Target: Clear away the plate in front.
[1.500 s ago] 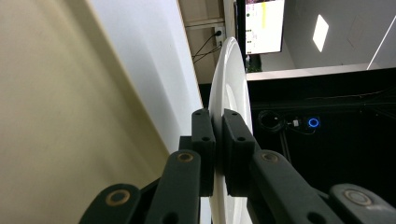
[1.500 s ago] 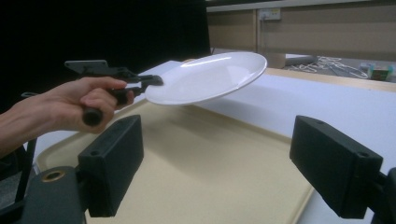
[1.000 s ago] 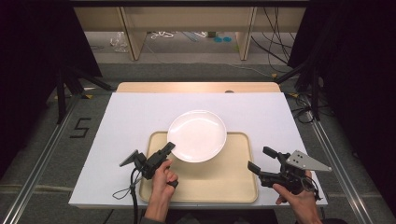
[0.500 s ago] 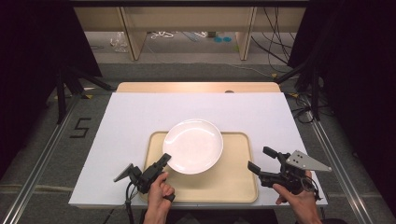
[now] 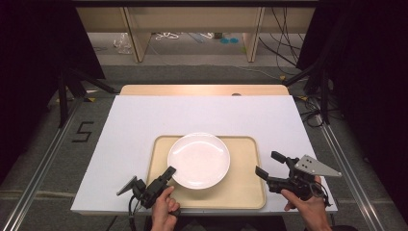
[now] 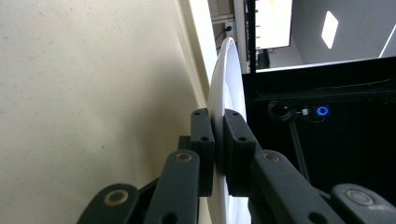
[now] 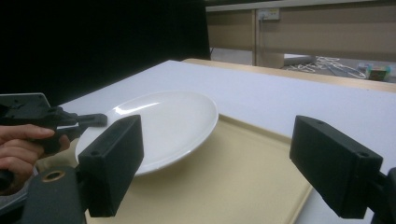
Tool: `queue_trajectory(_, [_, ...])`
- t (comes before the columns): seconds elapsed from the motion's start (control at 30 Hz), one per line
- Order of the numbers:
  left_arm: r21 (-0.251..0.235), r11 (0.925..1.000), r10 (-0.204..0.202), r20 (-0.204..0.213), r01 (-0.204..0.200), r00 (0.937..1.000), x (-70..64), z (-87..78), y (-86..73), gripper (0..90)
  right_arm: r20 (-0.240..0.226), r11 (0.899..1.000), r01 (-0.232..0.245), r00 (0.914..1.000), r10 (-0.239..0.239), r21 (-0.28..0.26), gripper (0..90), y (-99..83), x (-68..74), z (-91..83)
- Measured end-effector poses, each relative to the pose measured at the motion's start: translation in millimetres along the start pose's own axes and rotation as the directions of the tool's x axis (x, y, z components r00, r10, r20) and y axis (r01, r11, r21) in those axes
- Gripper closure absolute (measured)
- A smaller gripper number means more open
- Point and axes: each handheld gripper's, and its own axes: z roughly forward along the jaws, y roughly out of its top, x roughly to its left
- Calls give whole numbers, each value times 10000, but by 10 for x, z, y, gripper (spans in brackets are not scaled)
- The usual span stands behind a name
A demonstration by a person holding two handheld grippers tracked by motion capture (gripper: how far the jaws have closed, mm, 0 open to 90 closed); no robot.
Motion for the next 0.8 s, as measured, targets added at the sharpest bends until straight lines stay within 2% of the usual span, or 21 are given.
queue_trajectory(0.13, [-6, 10000, 75, -94, -75, 9999, 8, -11, -17, 835, -36, 10000, 29, 10000, -28, 17, 183, -2, 1, 2])
queue_trajectory(0.17, [-8, 9999, 130, -257, -130, 9996, 1, -17, -29, 833, -58, 10000, 7, 10000, -7, 24, 183, -2, 3, 2])
queue_trajectory(0.2, [-34, 9998, 184, -159, -185, 9997, -1, -16, -38, 832, -48, 10000, 28, 10000, -28, 22, 183, -4, 2, 5])
queue_trajectory(0.27, [23, 9993, 378, -286, -377, 9989, -9, -18, -64, 830, -12, 10000, 64, 10000, -64, 40, 183, -2, -2, 6])
queue_trajectory(0.37, [11, 9992, 400, -324, -400, 9987, -8, -5, -93, 824, -65, 10000, 49, 10000, -49, -9, 183, -4, 3, 6])
queue_trajectory(0.43, [123, 9984, 556, -532, -550, 9970, -10, -6, -118, 819, -79, 10000, 55, 10000, -55, 2, 183, -5, 5, 7])
queue_trajectory(0.5, [58, 9979, 649, -477, -647, 9967, 0, 4, -141, 820, -137, 9999, 69, 9999, -70, -78, 184, -7, 7, 12])
queue_trajectory(0.57, [23, 9971, 763, -583, -763, 9954, -7, 22, -152, 823, -85, 9999, 82, 9999, -81, 70, 184, -3, 4, 6])
queue_trajectory(0.63, [81, 9977, 677, -599, -674, 9959, -10, 40, -160, 823, -56, 10000, 84, 9999, -84, 48, 183, -4, 1, 7])
queue_trajectory(0.73, [138, 9968, 794, -665, -787, 9946, -2, 70, -156, 827, -51, 9999, 14, 10000, -14, 107, 183, -5, 7, 3])
queue_trajectory(0.8, [111, 9960, 894, -887, -888, 9920, -6, 85, -157, 831, -110, 10000, 12, 9999, -11, 69, 184, -5, 7, 4])
